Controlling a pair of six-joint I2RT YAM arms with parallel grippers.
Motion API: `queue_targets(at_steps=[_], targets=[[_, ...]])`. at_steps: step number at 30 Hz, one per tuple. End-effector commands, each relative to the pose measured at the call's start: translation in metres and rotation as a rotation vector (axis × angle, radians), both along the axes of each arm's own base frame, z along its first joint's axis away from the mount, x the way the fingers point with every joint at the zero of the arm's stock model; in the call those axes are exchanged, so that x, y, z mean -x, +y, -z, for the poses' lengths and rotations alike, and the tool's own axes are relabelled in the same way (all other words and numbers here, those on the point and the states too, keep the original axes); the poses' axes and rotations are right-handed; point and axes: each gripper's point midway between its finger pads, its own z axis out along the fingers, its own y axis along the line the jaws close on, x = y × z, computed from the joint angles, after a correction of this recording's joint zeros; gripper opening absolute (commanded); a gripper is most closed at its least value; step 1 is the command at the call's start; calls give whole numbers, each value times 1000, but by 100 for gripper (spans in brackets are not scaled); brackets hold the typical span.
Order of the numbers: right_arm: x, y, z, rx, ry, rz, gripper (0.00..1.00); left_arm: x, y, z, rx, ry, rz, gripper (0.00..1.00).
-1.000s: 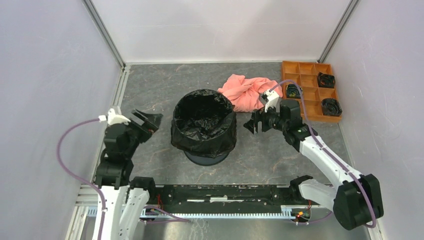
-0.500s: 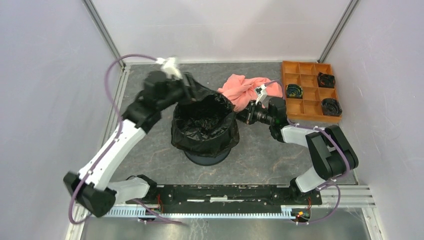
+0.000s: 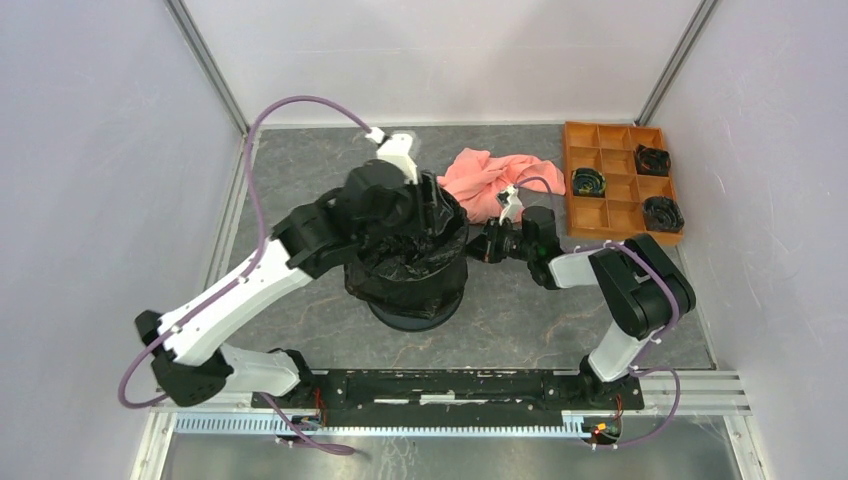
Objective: Put the trash bags into the trash bin
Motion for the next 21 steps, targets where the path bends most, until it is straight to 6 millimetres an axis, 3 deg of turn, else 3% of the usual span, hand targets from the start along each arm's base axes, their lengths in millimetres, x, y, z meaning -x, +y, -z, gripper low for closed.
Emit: queue_targets(at_steps=[1, 5, 8, 12, 15, 17, 21], targets=[[-1, 2, -7, -2, -52, -9, 19, -4, 24, 49, -284, 81, -127, 61], [-6, -16, -23, 114, -133, 30, 48, -5, 42, 73, -384, 95, -177, 56], [-4, -31, -38, 145, -174, 69, 61, -6, 53, 93, -456, 101, -199, 46], [2, -43, -49, 195, -217, 86, 69, -10, 37, 126, -448, 110, -145, 47], [13, -45, -44, 223, -211, 52, 72, -16, 20, 159, -432, 131, -113, 45], [20, -47, -39, 247, -203, 26, 74, -21, 18, 187, -460, 163, -124, 45], [26, -51, -38, 282, -205, -1, 77, -26, 23, 224, -474, 189, -150, 42]])
